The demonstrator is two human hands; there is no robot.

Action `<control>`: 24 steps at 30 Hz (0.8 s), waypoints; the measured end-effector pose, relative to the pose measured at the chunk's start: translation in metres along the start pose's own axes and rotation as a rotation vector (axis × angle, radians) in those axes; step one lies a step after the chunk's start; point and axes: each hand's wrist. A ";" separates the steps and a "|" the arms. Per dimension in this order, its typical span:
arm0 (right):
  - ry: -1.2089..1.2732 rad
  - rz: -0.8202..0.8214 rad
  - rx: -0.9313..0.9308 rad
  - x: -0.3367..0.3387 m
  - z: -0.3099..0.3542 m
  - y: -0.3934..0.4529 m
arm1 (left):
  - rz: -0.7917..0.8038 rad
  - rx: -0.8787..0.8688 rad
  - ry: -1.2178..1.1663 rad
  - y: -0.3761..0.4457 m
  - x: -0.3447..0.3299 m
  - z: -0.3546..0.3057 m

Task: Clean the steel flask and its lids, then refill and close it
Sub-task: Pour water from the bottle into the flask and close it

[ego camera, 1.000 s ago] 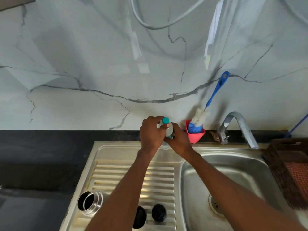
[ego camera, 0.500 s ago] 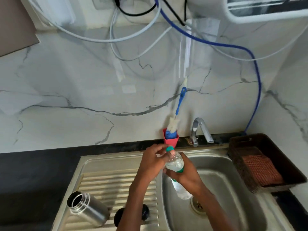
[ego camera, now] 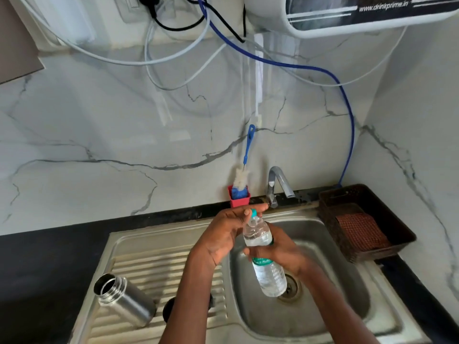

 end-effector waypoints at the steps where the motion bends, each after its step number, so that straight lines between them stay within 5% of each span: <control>1: 0.002 -0.002 -0.003 0.000 0.001 0.000 | -0.013 0.018 -0.014 0.001 -0.002 -0.001; 15: -0.157 -0.295 0.088 -0.012 -0.011 0.022 | -0.482 -0.044 0.001 0.011 -0.035 -0.005; 24: -0.096 -0.123 0.089 -0.004 -0.008 0.018 | -0.124 -0.094 0.103 0.008 -0.006 -0.003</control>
Point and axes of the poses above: each hand's wrist, its own y-axis towards the middle knuckle, its own x-axis out of the back of the hand, z = x × y, and after that the axes turned 9 degrees about -z, right-handed
